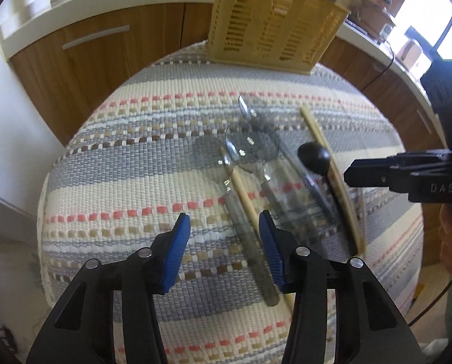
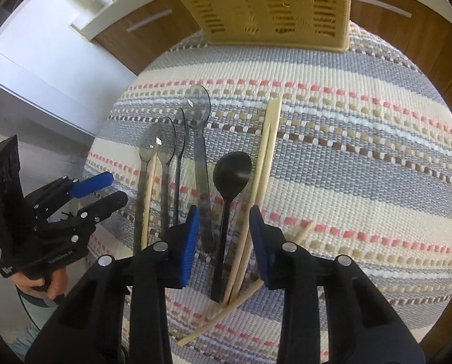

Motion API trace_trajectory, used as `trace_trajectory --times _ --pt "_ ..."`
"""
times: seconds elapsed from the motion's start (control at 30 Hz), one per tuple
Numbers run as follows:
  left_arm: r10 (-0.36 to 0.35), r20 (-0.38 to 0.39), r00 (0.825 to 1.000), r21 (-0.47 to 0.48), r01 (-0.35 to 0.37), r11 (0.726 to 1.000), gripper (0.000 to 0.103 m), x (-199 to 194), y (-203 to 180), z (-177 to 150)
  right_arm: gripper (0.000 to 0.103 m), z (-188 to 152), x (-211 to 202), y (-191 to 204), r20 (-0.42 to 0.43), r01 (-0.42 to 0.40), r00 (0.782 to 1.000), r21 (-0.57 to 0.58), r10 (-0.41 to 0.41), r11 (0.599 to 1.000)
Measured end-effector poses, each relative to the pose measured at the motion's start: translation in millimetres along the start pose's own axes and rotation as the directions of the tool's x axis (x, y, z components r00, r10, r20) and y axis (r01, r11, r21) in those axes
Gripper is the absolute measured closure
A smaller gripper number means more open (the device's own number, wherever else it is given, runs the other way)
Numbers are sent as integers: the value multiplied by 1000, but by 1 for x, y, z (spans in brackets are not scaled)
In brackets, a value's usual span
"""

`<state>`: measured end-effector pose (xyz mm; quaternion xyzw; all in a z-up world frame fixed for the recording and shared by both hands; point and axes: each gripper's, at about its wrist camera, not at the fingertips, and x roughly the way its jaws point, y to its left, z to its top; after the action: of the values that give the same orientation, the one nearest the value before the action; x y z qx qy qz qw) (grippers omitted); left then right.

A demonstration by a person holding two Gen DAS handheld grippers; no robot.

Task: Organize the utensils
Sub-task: 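Grasp the black spoon with the right tool while the left tool grasps a clear plastic spoon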

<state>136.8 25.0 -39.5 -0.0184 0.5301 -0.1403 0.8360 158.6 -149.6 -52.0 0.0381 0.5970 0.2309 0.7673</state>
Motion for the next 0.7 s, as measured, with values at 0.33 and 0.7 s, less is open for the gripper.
trace_trajectory --times 0.33,0.7 --pt "112 -25 993 69 -110 992 65 24 -18 4 74 3 17 9 -8 39 999 -34 -40 999" --pt "153 -34 988 67 -150 986 92 21 -6 4 81 9 29 9 -26 27 999 -39 -28 999"
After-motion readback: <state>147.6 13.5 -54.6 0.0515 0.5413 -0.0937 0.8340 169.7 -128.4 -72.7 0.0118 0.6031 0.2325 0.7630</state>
